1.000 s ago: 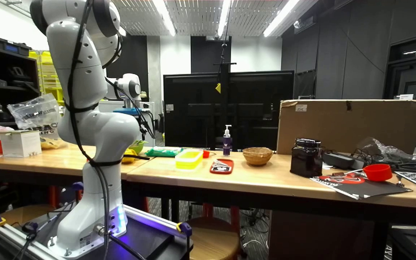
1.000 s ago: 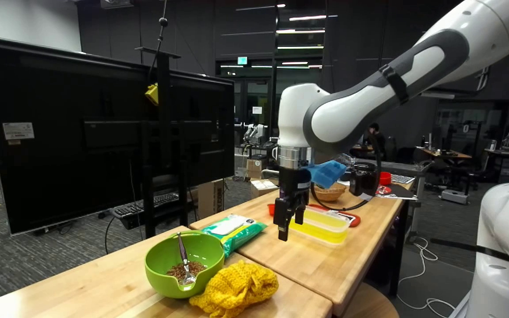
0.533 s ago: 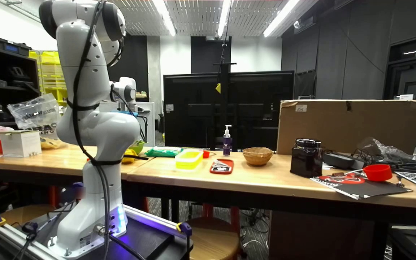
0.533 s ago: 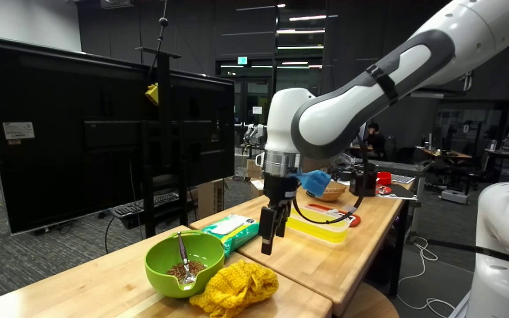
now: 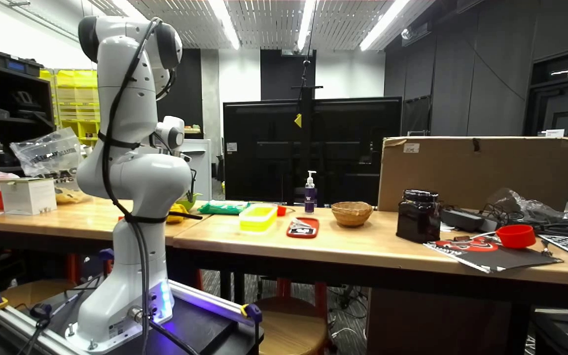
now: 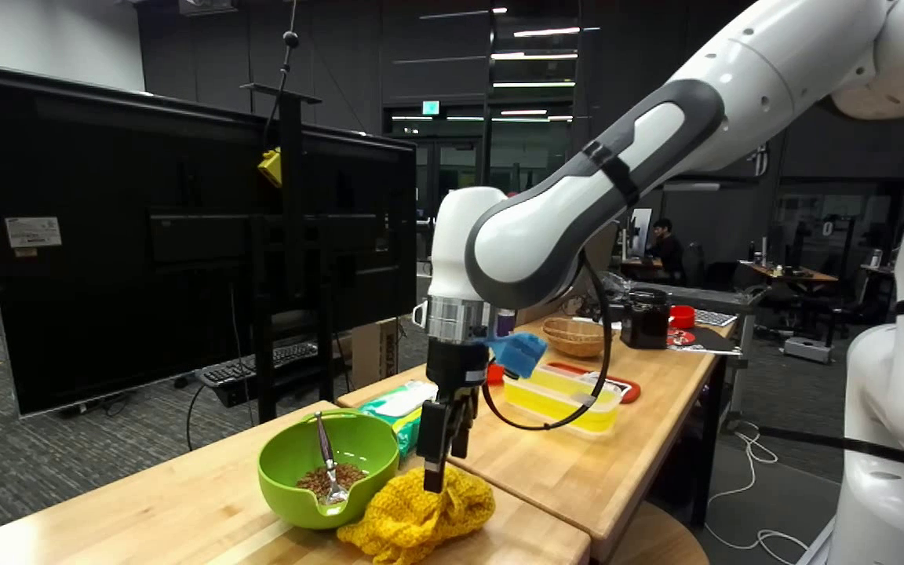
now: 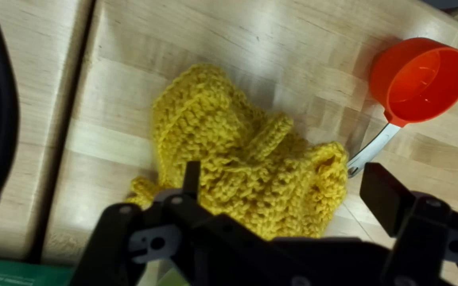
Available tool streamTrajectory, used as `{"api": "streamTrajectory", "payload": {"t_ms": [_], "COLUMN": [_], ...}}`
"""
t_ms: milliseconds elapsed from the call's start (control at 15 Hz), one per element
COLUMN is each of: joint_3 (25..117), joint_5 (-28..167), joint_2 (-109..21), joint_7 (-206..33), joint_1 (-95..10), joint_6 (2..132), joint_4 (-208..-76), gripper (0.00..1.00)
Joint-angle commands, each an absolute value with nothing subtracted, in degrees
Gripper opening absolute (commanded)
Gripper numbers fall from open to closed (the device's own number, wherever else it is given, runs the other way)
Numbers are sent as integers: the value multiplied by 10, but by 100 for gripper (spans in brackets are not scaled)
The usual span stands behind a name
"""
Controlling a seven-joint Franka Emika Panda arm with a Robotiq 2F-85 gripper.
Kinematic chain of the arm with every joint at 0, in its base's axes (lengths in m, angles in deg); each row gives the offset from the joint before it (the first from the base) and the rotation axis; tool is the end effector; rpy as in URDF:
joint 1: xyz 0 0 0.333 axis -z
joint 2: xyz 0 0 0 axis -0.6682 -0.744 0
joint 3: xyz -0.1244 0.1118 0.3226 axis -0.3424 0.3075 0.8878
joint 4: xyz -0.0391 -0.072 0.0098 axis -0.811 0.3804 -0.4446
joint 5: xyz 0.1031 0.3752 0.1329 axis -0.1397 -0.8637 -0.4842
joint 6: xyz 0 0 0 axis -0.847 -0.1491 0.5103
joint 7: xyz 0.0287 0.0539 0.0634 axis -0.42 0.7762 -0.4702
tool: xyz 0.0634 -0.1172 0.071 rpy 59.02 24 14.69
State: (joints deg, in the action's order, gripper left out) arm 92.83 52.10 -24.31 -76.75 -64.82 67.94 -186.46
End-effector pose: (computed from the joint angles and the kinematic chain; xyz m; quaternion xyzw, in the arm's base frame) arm 0.3751 0.3368 0.3324 -0.9476 -0.3093 0.0113 0.0797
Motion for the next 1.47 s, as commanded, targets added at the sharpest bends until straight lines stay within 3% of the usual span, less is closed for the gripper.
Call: {"api": "streamTrajectory", "payload": {"t_ms": [0, 133, 200, 267, 933, 1400], "joint_3": [943, 948, 950, 951, 949, 945], "joint_5": [508, 523, 526, 532, 608, 646], "joint_2": [-293, -317, -329, -336, -361, -348], "joint_7": [-757, -766, -766, -770, -799, -815], "joint_1": [-645, -643, -642, -642, -644, -641], "joint_6": [691, 696, 697, 696, 634, 465], "joint_4": [-1830, -1815, -1808, -1802, -1750, -1684], "gripper": [100, 100, 83, 74, 1, 1]}}
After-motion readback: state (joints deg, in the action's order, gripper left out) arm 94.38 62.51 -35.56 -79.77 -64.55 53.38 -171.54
